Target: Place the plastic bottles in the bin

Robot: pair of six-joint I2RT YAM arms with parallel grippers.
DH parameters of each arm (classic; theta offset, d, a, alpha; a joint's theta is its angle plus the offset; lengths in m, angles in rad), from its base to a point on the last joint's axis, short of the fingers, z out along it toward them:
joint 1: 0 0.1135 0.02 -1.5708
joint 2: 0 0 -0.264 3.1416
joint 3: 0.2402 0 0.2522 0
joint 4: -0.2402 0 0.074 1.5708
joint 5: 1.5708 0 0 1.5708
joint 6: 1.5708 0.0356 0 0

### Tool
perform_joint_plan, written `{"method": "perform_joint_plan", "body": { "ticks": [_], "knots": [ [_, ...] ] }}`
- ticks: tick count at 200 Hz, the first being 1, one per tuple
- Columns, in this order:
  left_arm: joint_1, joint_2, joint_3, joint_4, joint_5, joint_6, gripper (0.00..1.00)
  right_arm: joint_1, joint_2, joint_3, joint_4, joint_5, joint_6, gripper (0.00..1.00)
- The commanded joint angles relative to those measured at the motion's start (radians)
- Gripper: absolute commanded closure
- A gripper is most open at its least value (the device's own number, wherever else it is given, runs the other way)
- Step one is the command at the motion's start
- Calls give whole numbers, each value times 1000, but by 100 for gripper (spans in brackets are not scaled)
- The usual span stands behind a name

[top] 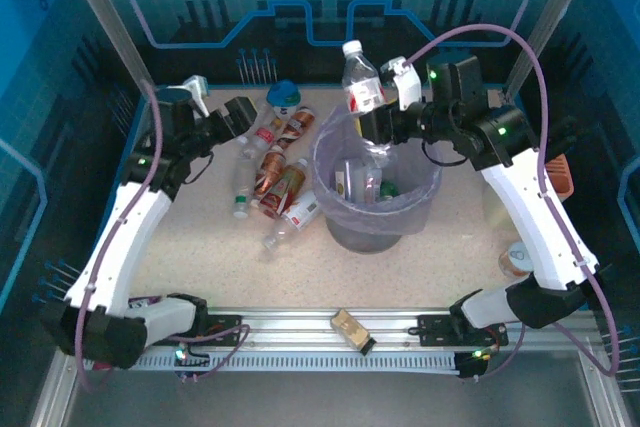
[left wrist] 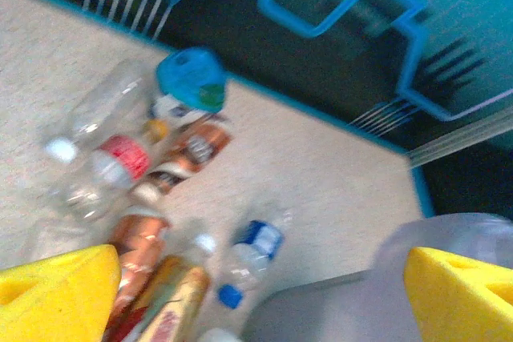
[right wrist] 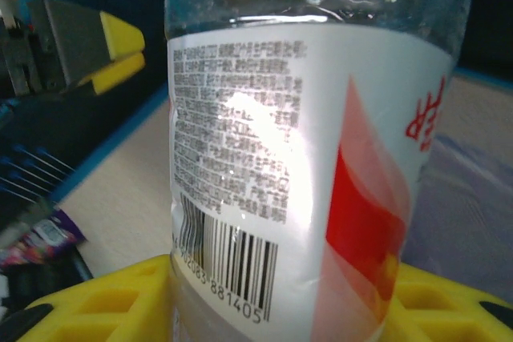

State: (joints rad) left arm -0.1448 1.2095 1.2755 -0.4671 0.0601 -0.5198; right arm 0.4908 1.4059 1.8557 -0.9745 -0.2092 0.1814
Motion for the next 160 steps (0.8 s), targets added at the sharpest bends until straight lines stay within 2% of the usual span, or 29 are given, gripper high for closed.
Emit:
{"method": "perform_joint_plan", "body": {
  "ticks": [1,52,96,117,143,160],
  "knots": [
    [9,69,-33,-44,-86,103,9,18,-19,-52,-150,113,-24,50],
    [15,215,-51,7,-89,163,10,40,-39,-214,-143,117,36,50],
    [19,280,-65,24,-93,187,10,51,-65,-365,-80,86,94,47],
    [21,304,-74,32,-92,192,10,49,-64,-403,-69,87,102,41],
    [22,332,-85,45,-88,198,10,47,-75,-392,-69,93,98,21],
    [21,345,-89,50,-83,198,10,37,-79,-349,-93,103,81,17]
  ]
}}
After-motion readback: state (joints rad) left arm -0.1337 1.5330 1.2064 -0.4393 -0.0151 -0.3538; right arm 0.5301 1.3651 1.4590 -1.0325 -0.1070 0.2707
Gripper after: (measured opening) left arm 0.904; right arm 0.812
